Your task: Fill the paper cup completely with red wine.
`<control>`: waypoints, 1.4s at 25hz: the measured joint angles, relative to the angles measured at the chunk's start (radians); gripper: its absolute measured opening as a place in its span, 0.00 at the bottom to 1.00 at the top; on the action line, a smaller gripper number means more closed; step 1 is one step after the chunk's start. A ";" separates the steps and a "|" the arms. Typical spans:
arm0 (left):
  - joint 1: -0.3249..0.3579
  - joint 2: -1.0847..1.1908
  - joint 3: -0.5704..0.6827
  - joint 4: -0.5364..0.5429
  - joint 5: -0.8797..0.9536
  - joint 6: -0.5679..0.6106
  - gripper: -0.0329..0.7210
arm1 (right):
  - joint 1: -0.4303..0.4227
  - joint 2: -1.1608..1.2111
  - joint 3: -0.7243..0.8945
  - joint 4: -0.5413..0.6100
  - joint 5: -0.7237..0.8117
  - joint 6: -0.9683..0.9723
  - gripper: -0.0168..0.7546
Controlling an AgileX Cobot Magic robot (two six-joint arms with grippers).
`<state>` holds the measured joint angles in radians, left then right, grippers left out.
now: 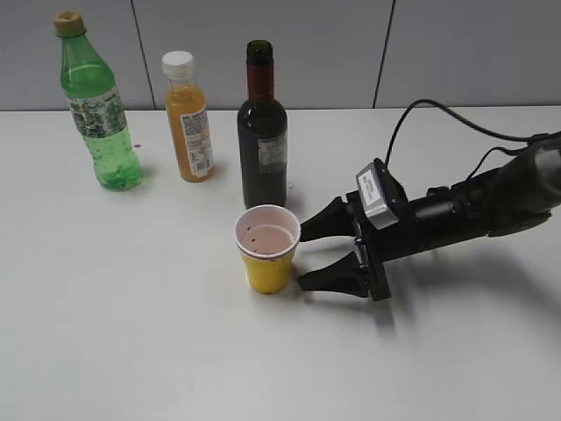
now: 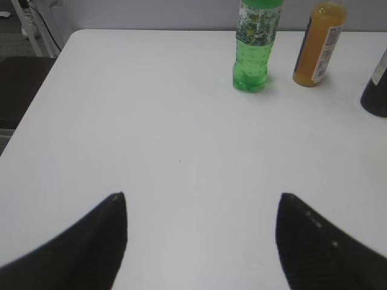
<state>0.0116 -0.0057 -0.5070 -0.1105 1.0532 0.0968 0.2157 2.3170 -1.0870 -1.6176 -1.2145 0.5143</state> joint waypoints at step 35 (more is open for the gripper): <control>0.000 0.000 0.000 0.000 0.000 0.000 0.82 | -0.250 -0.387 -0.609 1.438 2.102 -0.485 0.79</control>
<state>0.0116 -0.0057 -0.5070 -0.1105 1.0532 0.0968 -0.0345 1.9297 -1.6957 -0.1800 0.8873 0.0295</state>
